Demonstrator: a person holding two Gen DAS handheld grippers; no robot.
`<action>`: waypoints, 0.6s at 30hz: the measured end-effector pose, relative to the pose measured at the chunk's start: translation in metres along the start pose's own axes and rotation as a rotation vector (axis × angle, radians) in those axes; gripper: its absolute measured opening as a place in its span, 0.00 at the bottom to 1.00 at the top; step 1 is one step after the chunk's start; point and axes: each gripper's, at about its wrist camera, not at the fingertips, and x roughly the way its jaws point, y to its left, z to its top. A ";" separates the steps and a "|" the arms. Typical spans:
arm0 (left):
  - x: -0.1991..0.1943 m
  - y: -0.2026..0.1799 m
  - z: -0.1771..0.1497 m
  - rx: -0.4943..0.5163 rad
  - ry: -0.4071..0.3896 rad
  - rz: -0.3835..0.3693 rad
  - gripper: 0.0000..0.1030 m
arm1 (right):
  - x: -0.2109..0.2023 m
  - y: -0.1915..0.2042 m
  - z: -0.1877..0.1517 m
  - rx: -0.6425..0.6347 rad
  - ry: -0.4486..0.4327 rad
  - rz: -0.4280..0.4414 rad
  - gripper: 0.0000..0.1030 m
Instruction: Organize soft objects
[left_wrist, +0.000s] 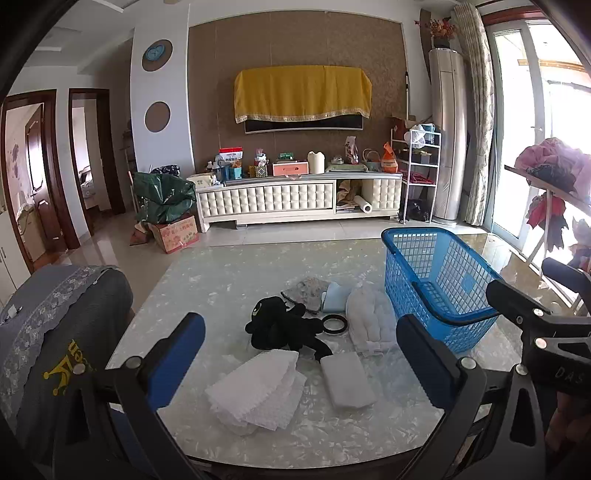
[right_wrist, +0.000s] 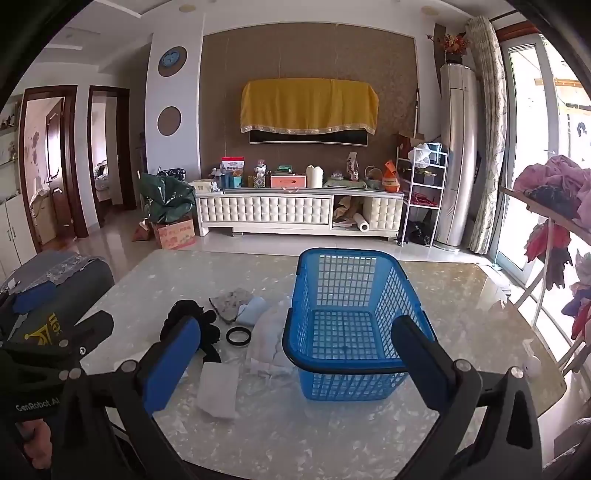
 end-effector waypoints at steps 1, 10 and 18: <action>-0.001 0.000 0.001 0.001 -0.001 0.000 1.00 | 0.000 0.000 0.000 0.001 0.004 0.003 1.00; -0.005 0.001 0.003 -0.004 -0.004 -0.004 1.00 | 0.001 -0.001 -0.001 0.005 0.013 0.007 1.00; -0.004 -0.001 0.003 0.006 0.003 -0.010 1.00 | -0.001 -0.001 -0.002 0.002 0.020 0.015 1.00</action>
